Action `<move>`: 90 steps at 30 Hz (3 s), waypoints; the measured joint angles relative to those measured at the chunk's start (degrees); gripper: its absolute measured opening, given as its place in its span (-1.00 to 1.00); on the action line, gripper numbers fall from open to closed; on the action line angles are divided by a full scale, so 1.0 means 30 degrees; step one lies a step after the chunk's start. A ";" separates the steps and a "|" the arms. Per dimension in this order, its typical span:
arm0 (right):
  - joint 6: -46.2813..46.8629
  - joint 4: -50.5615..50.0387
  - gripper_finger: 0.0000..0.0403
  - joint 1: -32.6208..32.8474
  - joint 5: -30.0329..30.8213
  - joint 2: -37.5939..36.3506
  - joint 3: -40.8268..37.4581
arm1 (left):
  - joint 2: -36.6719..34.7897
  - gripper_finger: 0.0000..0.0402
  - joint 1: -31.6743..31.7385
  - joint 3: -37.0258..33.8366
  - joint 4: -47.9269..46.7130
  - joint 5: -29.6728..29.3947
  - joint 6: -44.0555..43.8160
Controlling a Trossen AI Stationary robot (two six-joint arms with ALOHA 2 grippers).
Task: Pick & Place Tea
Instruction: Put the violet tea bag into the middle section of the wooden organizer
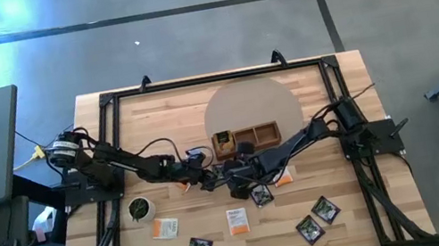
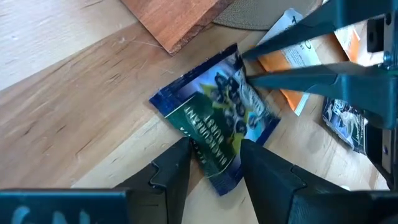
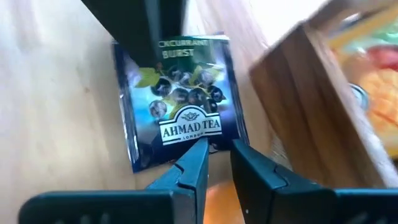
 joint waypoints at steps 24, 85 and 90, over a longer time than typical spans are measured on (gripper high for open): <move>-0.1776 -0.2779 -0.95 0.1067 -0.0901 -0.2211 -0.0219 | 0.0066 -0.94 0.0456 0.1487 0.0281 0.1349 0.5663; 0.8869 -0.3668 -0.99 0.7575 0.1834 -2.0332 -1.3406 | 0.4685 -0.25 0.4266 1.4234 -1.0540 -0.4310 2.3579; 0.8797 -0.3571 -0.99 0.7567 0.1865 -2.0332 -1.3406 | 0.4685 -0.09 0.4057 1.4234 -1.0544 -0.4464 2.3576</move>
